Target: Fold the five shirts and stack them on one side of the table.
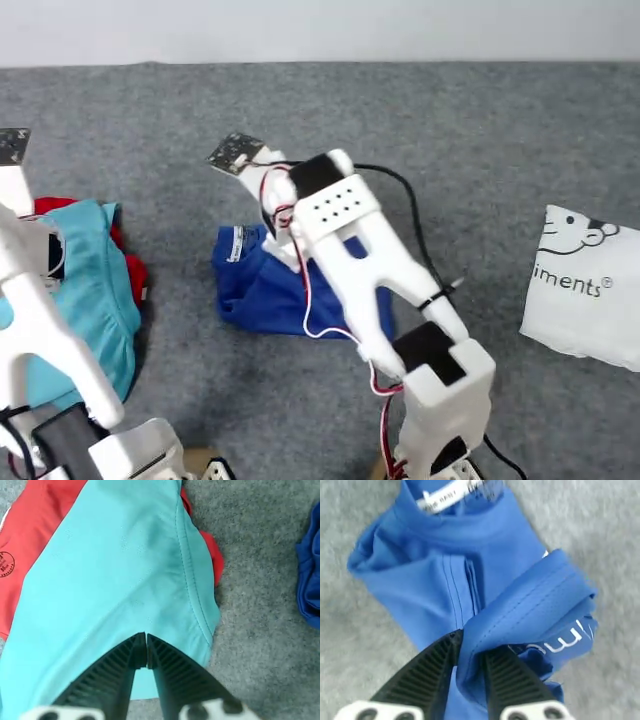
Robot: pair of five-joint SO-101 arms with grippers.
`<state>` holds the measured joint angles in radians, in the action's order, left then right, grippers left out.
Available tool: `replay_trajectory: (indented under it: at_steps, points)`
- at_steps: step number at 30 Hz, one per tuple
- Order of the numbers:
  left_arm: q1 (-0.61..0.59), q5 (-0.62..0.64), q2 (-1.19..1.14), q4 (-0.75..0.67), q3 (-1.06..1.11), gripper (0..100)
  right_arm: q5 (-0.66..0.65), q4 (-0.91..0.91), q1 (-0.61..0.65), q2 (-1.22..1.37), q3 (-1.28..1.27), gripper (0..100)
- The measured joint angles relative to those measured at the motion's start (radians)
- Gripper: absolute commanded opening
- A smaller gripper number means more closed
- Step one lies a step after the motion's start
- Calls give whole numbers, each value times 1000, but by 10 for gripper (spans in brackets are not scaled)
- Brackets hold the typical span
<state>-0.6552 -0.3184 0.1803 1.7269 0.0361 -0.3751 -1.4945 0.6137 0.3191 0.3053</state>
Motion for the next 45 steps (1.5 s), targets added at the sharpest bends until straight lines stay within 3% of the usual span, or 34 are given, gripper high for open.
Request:
replay_trajectory:
  at_steps: [13,20,28,32,41,45]
  points:
    - [0,0,0,0,0,6,6,-31,78,331,443,15]
    - [0,0,0,0,0,6,6,-167,120,519,738,234]
    - [0,0,0,0,0,6,8,-259,180,572,980,116]
    - [0,0,0,0,0,6,8,-259,129,554,964,4]
    - [0,0,0,0,0,6,-12,-259,-181,485,657,9]
    - [0,0,0,0,0,6,-12,-259,-224,485,572,9]
